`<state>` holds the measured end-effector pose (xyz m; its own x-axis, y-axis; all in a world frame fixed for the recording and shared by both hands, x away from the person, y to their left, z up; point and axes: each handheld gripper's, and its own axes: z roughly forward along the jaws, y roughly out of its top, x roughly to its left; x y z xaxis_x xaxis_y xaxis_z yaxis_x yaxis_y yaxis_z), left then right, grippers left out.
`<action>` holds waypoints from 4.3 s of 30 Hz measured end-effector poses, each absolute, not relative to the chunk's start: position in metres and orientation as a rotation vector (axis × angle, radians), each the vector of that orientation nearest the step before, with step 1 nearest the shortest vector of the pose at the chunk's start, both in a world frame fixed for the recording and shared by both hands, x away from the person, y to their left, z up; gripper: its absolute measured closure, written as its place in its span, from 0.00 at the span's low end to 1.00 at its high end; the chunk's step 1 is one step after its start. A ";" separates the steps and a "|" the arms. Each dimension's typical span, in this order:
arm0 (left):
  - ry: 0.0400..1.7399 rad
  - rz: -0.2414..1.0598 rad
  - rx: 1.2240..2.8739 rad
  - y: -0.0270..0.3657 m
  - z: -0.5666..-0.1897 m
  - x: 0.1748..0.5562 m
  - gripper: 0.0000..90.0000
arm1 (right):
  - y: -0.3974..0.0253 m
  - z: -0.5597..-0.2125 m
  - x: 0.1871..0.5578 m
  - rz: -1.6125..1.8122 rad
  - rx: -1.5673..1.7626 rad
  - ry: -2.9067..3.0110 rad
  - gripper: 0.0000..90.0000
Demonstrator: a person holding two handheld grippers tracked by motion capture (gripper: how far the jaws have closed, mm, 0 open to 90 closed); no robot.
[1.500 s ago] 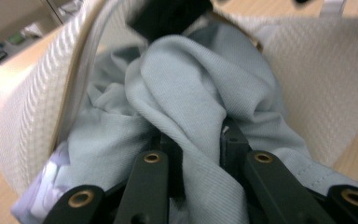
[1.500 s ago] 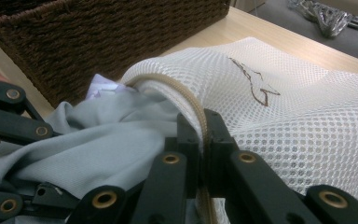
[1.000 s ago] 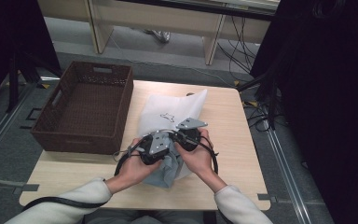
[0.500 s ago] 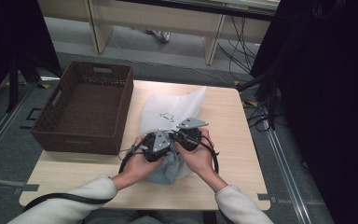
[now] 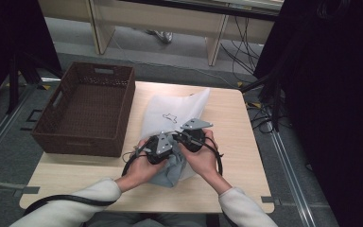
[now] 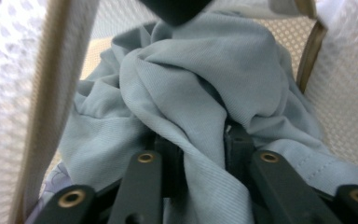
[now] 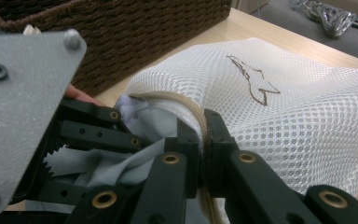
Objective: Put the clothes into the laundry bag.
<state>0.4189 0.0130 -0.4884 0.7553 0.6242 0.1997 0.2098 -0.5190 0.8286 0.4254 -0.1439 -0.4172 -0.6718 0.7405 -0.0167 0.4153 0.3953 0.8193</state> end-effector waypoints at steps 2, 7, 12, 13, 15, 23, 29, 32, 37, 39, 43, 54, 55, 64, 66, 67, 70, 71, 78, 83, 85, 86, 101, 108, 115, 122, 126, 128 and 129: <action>0.598 0.606 2.122 0.014 -0.486 0.417 0.73 | -0.145 -0.417 0.426 1.176 1.004 2.276 0.97; 0.493 0.544 2.134 0.026 -0.470 0.397 0.37 | -0.150 -0.417 0.429 1.171 1.000 2.282 0.97; 0.539 0.513 2.106 0.062 -0.459 0.369 0.33 | -0.152 -0.416 0.431 1.172 0.997 2.275 0.97; 0.557 0.510 2.108 0.067 -0.462 0.368 0.33 | -0.152 -0.415 0.431 1.170 0.995 2.274 0.97; 0.605 0.490 2.135 0.074 -0.471 0.369 0.33 | -0.150 -0.417 0.429 1.177 1.018 2.253 0.97; 0.669 0.474 2.208 0.068 -0.494 0.389 0.43 | -0.150 -0.419 0.430 1.167 0.981 2.276 0.97; 0.670 0.469 2.269 0.062 -0.500 0.402 0.58 | -0.151 -0.419 0.429 1.161 1.021 2.271 0.97; 0.674 0.476 2.298 0.058 -0.504 0.406 0.71 | -0.150 -0.419 0.429 1.162 1.010 2.272 0.97; 0.691 0.461 2.285 0.054 -0.503 0.409 0.92 | -0.148 -0.420 0.428 1.153 1.030 2.289 0.97; 0.701 0.449 2.239 0.053 -0.500 0.407 0.94 | -0.148 -0.421 0.429 1.160 1.023 2.282 0.97; 0.680 0.467 2.130 0.049 -0.485 0.399 0.94 | -0.148 -0.420 0.428 1.157 1.030 2.288 0.97; 0.660 0.505 2.067 0.033 -0.475 0.409 0.94 | -0.143 -0.418 0.425 1.159 1.002 2.295 0.97; 0.666 0.517 2.072 0.032 -0.475 0.410 0.94 | -0.141 -0.419 0.425 1.170 1.006 2.282 0.97; 0.687 0.576 2.050 0.024 -0.480 0.422 0.94 | -0.142 -0.418 0.425 1.177 1.000 2.284 0.97; 0.680 0.608 2.068 0.026 -0.481 0.425 0.94 | -0.143 -0.417 0.425 1.167 1.004 2.292 0.97; 0.674 0.618 2.068 0.026 -0.482 0.426 0.94 | -0.144 -0.417 0.425 1.166 1.001 2.293 0.97; 0.681 0.625 2.082 0.027 -0.486 0.429 0.93 | -0.144 -0.416 0.425 1.166 1.001 2.291 0.97; 0.683 0.620 2.081 0.028 -0.488 0.430 0.93 | -0.144 -0.417 0.426 1.175 1.004 2.273 0.97; 0.654 0.538 2.108 0.035 -0.486 0.425 0.68 | -0.152 -0.414 0.430 1.185 1.006 2.258 0.97; 0.591 0.518 2.095 0.054 -0.471 0.395 0.42 | -0.154 -0.413 0.432 1.187 0.993 2.252 0.97; 0.576 0.512 2.081 0.060 -0.470 0.381 0.40 | -0.155 -0.412 0.433 1.177 1.001 2.263 0.97; 0.562 0.511 2.084 0.062 -0.470 0.376 0.40 | -0.155 -0.412 0.432 1.174 1.003 2.262 0.97; 0.575 0.406 2.152 0.007 -0.504 0.392 0.66 | -0.150 -0.417 0.430 1.155 1.016 2.281 0.97; 0.648 0.413 2.124 0.008 -0.507 0.408 0.93 | -0.150 -0.416 0.429 1.162 1.026 2.280 0.97; 0.656 0.456 2.024 0.010 -0.499 0.413 0.95 | -0.151 -0.413 0.428 1.171 1.029 2.262 0.97; 0.700 0.487 1.954 0.013 -0.494 0.423 0.95 | -0.149 -0.411 0.426 1.188 1.019 2.246 0.97; 0.700 0.519 1.927 0.013 -0.487 0.429 0.95 | -0.149 -0.409 0.426 1.195 1.008 2.242 0.97; 0.698 0.539 1.918 0.013 -0.485 0.431 0.95 | -0.150 -0.408 0.426 1.195 0.992 2.249 0.97; 0.705 0.538 1.911 0.013 -0.485 0.433 0.95 | -0.150 -0.407 0.425 1.200 1.004 2.244 0.97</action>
